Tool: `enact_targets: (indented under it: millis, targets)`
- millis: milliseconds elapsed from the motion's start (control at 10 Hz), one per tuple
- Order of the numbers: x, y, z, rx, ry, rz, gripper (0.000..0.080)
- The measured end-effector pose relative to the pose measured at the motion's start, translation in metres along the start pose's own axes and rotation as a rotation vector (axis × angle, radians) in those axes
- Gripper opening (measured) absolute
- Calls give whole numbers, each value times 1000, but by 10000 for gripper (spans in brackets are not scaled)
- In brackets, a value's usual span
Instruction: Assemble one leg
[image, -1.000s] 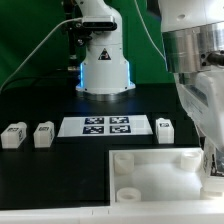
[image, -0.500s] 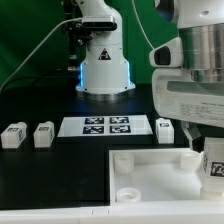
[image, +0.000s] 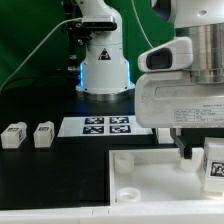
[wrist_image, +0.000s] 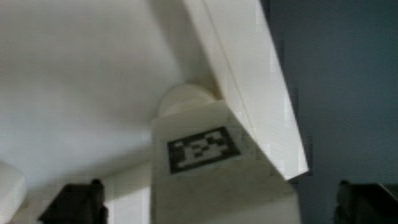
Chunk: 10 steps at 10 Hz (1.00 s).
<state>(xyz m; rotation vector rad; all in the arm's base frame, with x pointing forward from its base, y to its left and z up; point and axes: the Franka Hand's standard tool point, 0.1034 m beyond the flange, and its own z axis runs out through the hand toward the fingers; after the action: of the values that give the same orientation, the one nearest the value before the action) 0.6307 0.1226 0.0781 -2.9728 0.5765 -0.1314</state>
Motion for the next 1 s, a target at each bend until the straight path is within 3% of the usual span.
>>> enact_targets:
  millis: [100, 200, 300, 400, 1000]
  targets:
    - [0, 0, 0, 0, 0, 13, 494]
    - [0, 0, 0, 2, -1, 43, 494]
    - [-1, -1, 0, 8, -5, 155, 351]
    - [-1, 2, 1, 3, -7, 246, 302]
    - [-3, 1, 2, 23, -28, 808, 300]
